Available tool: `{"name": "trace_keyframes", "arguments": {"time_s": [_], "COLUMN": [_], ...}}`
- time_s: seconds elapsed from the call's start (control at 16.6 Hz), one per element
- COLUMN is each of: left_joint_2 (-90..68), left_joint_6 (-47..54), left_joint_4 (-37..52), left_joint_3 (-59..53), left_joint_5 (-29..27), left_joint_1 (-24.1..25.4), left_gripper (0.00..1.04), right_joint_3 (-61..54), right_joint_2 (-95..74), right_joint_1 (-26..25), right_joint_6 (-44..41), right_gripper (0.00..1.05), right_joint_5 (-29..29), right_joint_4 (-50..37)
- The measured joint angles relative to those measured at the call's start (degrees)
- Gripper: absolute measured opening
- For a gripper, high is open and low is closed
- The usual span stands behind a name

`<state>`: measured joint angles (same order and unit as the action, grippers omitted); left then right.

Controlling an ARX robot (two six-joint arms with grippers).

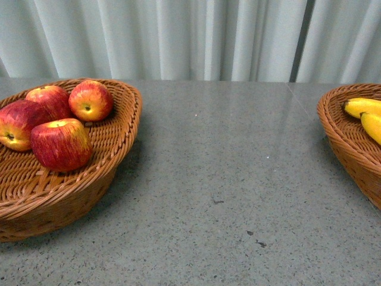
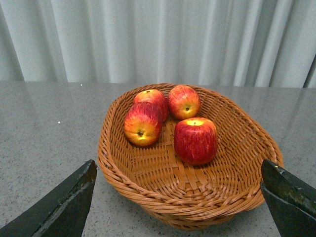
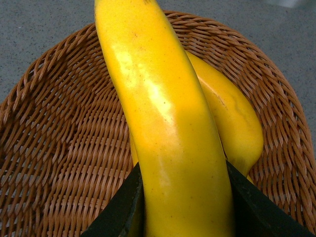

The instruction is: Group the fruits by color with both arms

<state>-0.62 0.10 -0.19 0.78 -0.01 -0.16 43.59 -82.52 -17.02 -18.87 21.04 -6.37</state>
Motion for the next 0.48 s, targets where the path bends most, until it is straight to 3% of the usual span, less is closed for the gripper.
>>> {"name": "trace_keyframes", "arguments": {"time_s": [0.06,0.12,0.48], "left_joint_2": [0.0,0.0,0.0], "left_joint_6": [0.0,0.0,0.0], "left_joint_4": [0.0,0.0,0.0], "left_joint_3": [-0.02,0.0,-0.02], "left_joint_5": [0.0,0.0,0.0], "left_joint_1": [0.0,0.0,0.0], "left_gripper": [0.98,0.98,0.98], "right_joint_3": [-0.24,-0.28,-0.28], "right_joint_2": [0.0,0.04,1.64], "right_joint_1": [0.0,-0.28,-0.42], "right_joint_6": [-0.76,-1.09,-0.33], "right_gripper": [0.42,0.54,0.73], "right_joint_5": [0.04,0.7,1.81], "right_joint_4": [-0.04,-0.17,-1.05]}}
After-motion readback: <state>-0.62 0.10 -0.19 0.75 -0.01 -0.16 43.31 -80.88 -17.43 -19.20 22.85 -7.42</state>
